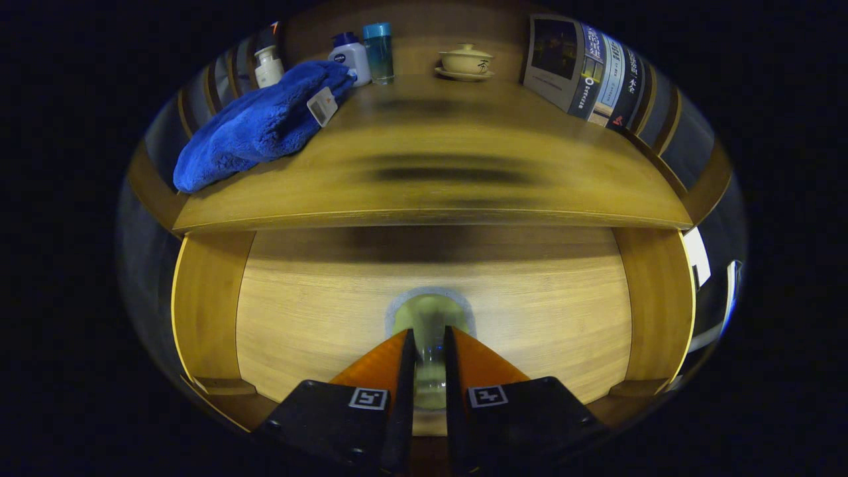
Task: Pull open the drawer, take out the items inside it, and place them on the countertop above the cabinet.
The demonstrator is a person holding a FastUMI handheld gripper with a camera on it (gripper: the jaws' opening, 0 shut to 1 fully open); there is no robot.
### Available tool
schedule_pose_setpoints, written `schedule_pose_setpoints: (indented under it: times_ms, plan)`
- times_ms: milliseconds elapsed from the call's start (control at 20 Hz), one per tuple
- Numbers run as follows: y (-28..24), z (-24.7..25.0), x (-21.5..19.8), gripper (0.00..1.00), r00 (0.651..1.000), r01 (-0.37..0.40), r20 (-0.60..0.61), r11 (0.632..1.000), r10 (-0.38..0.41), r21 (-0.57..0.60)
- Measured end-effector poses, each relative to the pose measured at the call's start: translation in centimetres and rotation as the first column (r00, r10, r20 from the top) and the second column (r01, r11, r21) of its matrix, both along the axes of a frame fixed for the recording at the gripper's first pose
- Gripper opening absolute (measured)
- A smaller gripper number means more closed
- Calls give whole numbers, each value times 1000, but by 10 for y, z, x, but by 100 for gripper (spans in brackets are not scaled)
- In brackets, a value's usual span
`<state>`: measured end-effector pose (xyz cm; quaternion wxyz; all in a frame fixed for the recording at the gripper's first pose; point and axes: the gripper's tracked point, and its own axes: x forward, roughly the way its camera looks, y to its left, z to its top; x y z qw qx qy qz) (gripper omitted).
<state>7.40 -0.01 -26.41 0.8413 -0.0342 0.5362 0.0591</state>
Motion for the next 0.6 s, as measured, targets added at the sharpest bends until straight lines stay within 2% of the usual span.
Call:
schedule_pose_setpoints:
  times_ms: [100,600]
  plan:
    - [2,3,-2,24,1000,1,2,1000,-1,10]
    - [0,60,-13,24,999,-10,38,999,9,32]
